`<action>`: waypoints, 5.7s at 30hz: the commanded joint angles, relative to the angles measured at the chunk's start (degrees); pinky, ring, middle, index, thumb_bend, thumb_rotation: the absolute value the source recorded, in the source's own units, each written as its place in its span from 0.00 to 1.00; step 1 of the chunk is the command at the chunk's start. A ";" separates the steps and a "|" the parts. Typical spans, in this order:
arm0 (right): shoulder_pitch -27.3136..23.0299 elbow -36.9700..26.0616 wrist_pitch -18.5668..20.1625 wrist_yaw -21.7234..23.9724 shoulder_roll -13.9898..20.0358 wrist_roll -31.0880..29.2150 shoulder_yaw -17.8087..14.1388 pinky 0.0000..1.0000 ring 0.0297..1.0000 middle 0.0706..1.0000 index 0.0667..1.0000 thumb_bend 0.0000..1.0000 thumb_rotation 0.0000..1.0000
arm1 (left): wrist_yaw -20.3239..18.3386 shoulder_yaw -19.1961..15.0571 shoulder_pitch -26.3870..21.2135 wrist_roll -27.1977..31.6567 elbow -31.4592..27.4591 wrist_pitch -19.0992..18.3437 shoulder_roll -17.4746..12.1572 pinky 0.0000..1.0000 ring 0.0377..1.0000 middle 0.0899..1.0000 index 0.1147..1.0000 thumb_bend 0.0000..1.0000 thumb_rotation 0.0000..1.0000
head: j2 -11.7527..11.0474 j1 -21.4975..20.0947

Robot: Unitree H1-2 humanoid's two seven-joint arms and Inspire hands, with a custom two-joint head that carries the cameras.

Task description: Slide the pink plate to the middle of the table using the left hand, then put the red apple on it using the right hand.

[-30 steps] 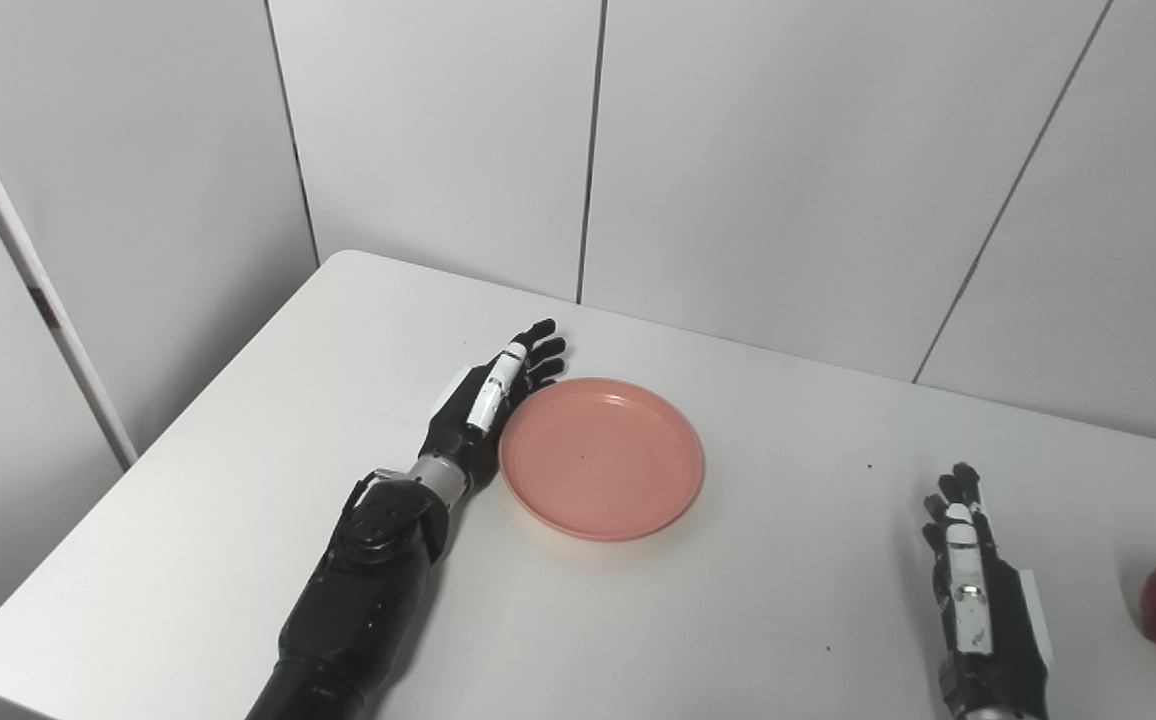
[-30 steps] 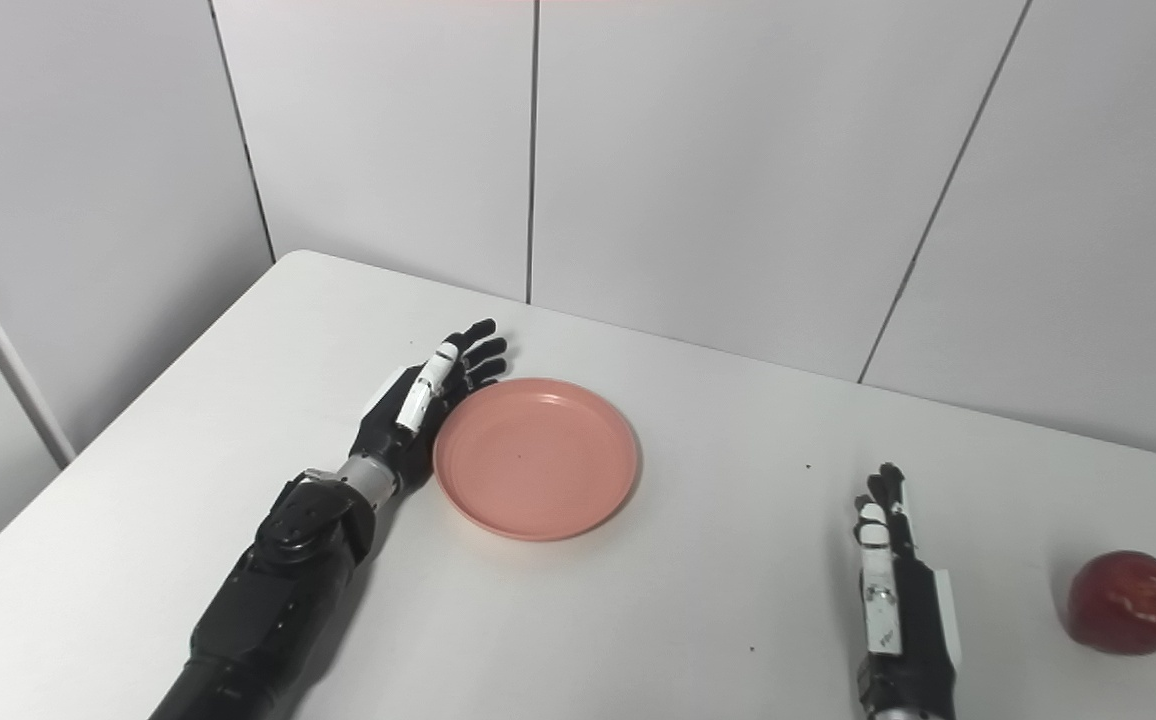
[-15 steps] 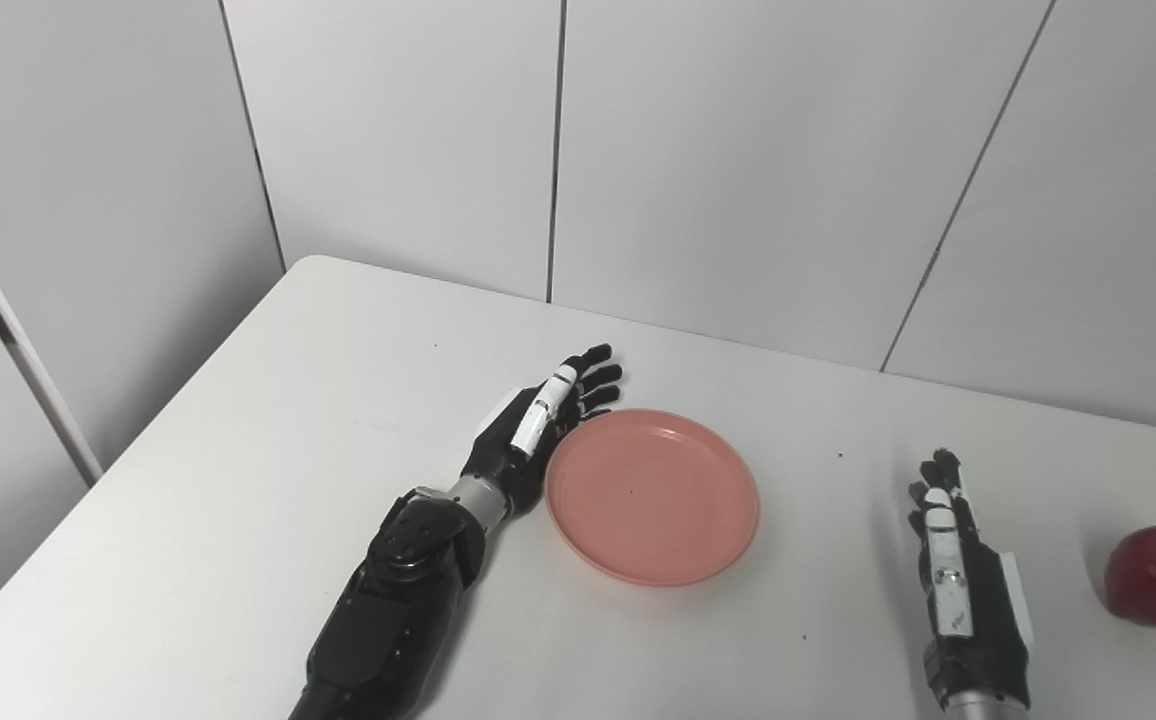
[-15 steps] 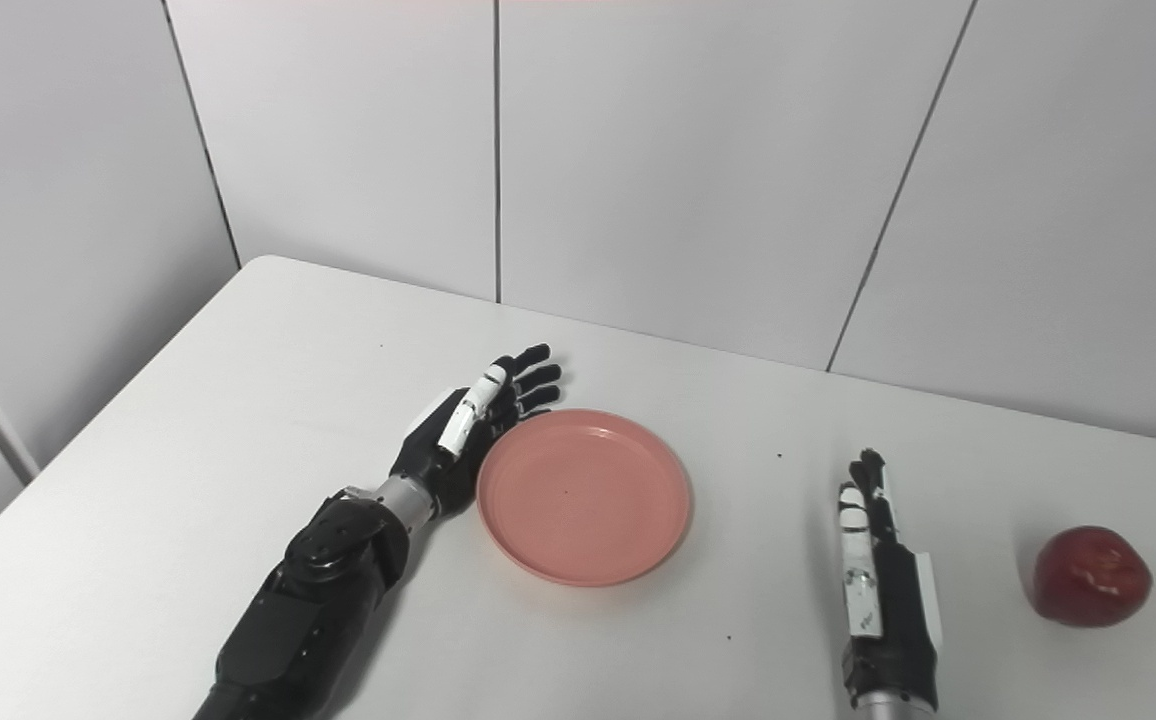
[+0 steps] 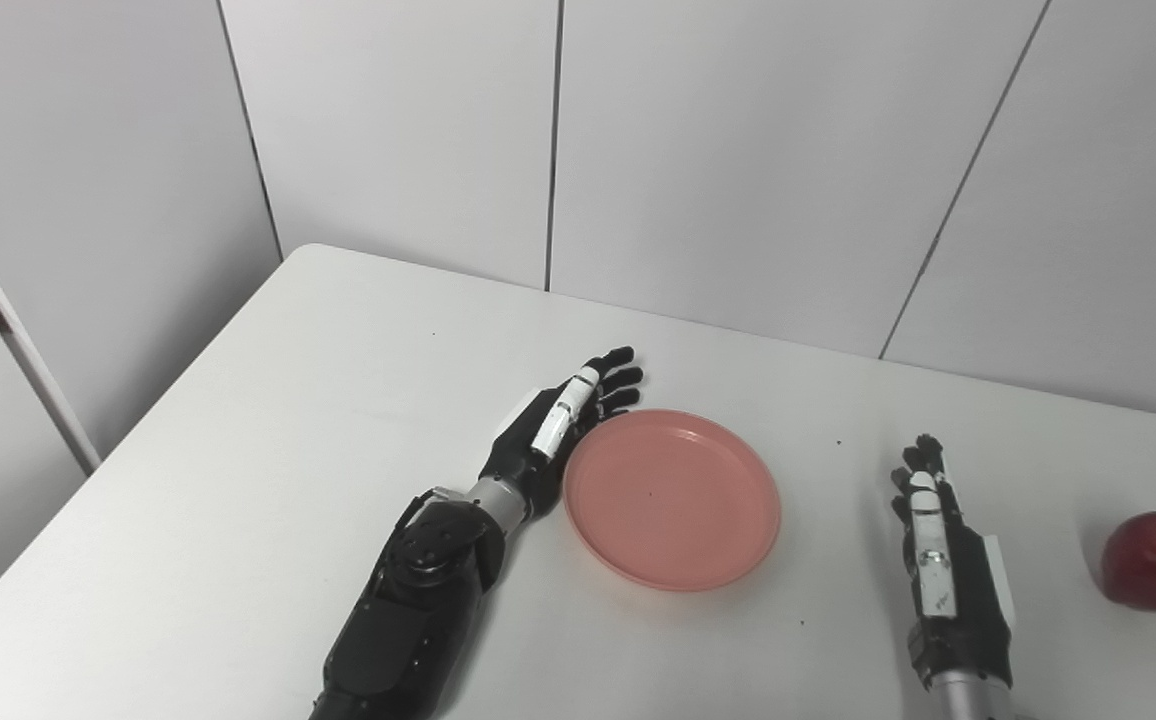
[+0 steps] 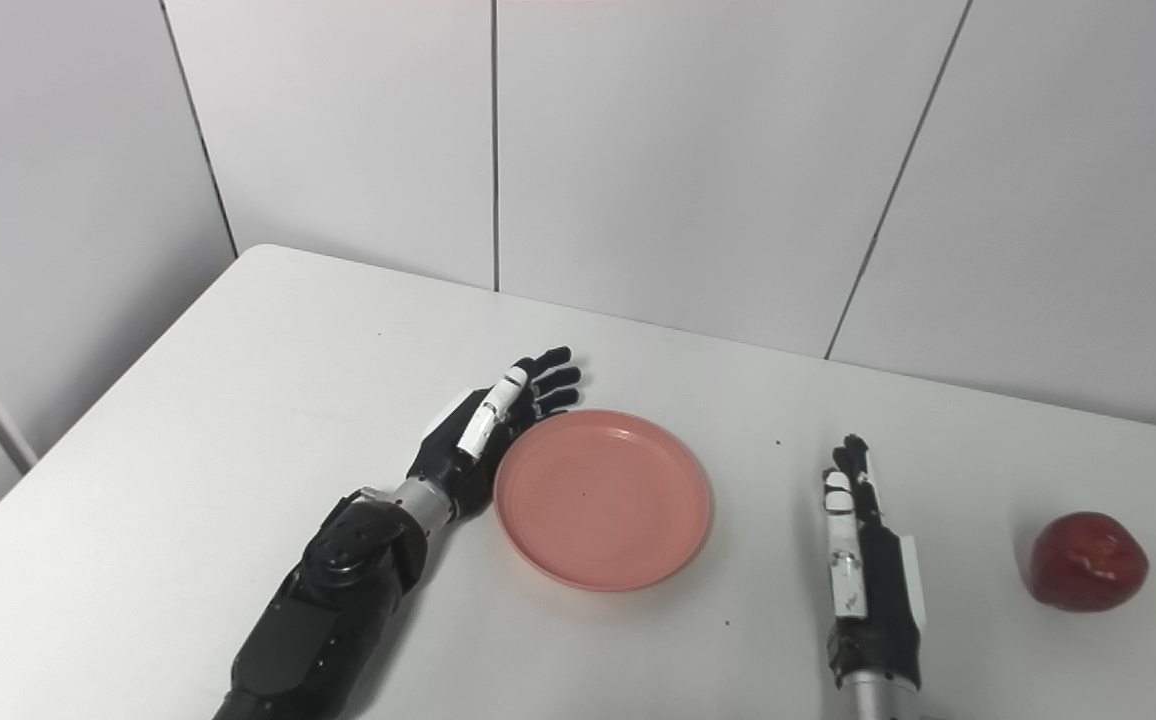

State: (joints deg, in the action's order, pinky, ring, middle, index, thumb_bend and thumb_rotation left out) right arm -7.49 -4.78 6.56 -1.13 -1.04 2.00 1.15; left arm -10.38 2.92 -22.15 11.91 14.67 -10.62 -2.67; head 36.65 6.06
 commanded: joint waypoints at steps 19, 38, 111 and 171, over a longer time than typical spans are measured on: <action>-1.82 -2.62 0.73 -0.63 -1.43 1.71 0.26 0.96 0.95 0.96 0.97 0.21 1.00 | -1.01 3.15 1.61 -1.51 -0.97 -2.56 2.31 0.94 0.93 0.93 0.91 0.34 1.00 | 0.93 -3.41; -2.23 -5.82 2.43 -1.64 -1.11 5.90 0.66 0.92 0.93 0.94 0.95 0.26 1.00 | -0.42 2.18 2.65 -1.62 -1.27 -1.54 2.18 0.94 0.93 0.93 0.92 0.34 1.00 | 1.74 -9.23; -4.00 -10.97 15.46 -5.71 19.23 40.26 -10.67 0.79 0.89 0.93 0.97 1.00 0.59 | -7.36 -4.39 2.79 2.99 3.64 3.26 -1.38 0.95 0.95 0.95 0.93 0.35 1.00 | 0.04 -29.28; -10.12 1.55 20.35 1.28 21.88 35.07 -9.68 0.71 0.83 0.86 0.89 1.00 0.39 | -6.55 -4.32 3.60 3.36 0.98 0.78 -1.84 0.94 0.94 0.94 0.92 0.34 1.00 | 2.37 -28.51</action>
State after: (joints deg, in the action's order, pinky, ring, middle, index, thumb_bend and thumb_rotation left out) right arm -15.03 -2.43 26.79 -0.24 20.17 35.56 -7.31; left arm -18.11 -1.42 -19.59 15.90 14.96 -7.38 -4.06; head 39.02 -22.50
